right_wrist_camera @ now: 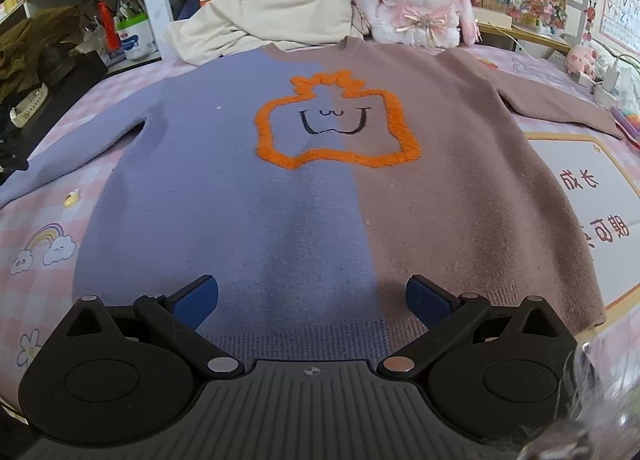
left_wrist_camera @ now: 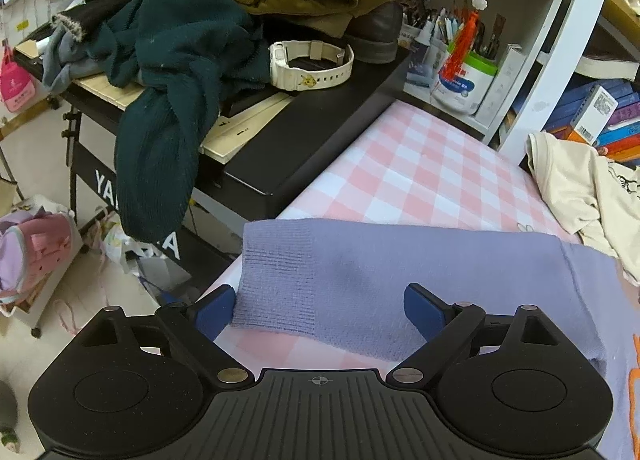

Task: Fold clothes

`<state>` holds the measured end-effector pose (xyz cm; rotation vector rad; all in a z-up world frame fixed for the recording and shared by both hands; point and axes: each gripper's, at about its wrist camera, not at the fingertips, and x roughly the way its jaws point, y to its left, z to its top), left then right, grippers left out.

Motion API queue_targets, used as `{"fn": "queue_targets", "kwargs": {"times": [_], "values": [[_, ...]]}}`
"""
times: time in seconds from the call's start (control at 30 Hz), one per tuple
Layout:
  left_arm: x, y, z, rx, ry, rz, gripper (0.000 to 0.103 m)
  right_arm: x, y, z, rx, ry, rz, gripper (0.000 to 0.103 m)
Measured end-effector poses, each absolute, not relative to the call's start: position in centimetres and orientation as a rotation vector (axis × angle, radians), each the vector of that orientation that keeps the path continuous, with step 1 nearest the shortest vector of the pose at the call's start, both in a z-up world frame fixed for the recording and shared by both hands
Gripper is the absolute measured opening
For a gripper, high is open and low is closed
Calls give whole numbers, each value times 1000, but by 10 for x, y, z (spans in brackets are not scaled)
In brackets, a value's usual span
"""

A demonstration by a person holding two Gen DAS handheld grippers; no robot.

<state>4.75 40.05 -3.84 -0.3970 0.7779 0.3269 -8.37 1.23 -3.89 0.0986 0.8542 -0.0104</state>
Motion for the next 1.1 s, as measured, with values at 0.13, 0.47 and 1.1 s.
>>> {"fn": "queue_targets", "kwargs": {"times": [0.13, 0.47, 1.1], "values": [[45, 404, -38, -428, 760, 334, 88, -81, 8, -39, 107, 862, -16, 101], [42, 412, -37, -635, 716, 225, 78, -77, 12, -35, 66, 873, 3, 101], [46, 434, -50, -917, 667, 201, 70, -79, 8, -29, 40, 871, -28, 101]]}}
